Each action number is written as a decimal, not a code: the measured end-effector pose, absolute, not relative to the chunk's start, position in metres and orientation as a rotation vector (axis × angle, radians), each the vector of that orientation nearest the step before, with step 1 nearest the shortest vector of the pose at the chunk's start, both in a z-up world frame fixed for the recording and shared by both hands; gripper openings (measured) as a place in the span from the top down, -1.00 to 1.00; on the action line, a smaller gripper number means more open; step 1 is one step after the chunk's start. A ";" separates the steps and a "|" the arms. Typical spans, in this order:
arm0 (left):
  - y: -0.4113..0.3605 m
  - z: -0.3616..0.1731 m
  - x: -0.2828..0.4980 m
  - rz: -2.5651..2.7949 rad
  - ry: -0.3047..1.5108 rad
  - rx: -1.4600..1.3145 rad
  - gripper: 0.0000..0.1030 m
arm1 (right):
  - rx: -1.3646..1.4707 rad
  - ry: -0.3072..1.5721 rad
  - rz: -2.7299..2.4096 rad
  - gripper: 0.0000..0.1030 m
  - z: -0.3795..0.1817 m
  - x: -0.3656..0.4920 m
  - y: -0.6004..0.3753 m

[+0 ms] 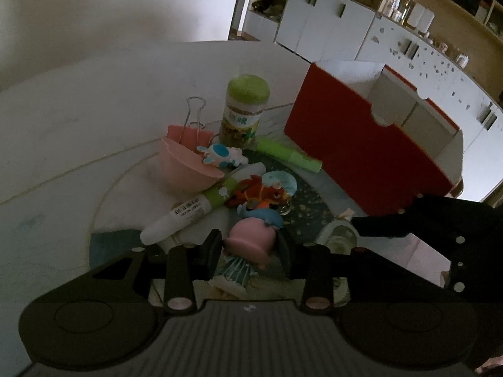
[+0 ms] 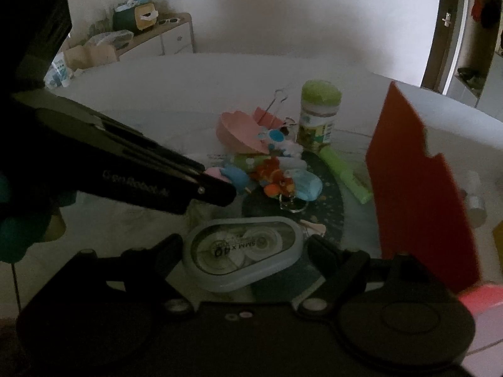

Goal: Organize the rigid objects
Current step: 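Grasp the white tape dispenser with the right tool while the left grasps the pink figurine, then carry the tape dispenser and pink figurine into the red box with both tools, then release the tape dispenser and figurine in the box and lift both tools away, then move both tools from the red box back over the cluttered turntable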

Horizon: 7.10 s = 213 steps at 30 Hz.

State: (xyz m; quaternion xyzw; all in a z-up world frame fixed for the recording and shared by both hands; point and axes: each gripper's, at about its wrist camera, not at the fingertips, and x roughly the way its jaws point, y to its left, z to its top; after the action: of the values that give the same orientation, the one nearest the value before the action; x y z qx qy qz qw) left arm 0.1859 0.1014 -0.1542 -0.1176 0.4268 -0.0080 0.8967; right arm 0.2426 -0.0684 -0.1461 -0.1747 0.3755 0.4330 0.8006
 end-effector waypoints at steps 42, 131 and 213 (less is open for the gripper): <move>-0.054 -0.046 0.249 0.023 0.764 -0.181 0.28 | -0.315 0.655 0.835 -0.67 -0.052 0.316 -0.237; -0.107 -0.113 0.419 0.197 1.084 -0.170 -0.08 | -0.404 0.984 0.900 -0.71 -0.103 0.465 -0.242; 0.133 -0.116 0.185 0.184 0.770 -0.202 -0.58 | -0.321 0.791 0.921 -0.70 -0.098 0.247 -0.081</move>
State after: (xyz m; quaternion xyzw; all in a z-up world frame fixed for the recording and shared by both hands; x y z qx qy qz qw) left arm 0.1853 0.1331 -0.1164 -0.0984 0.3744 0.0893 0.9177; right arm 0.2472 -0.0812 -0.0975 -0.1503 0.3702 0.4308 0.8092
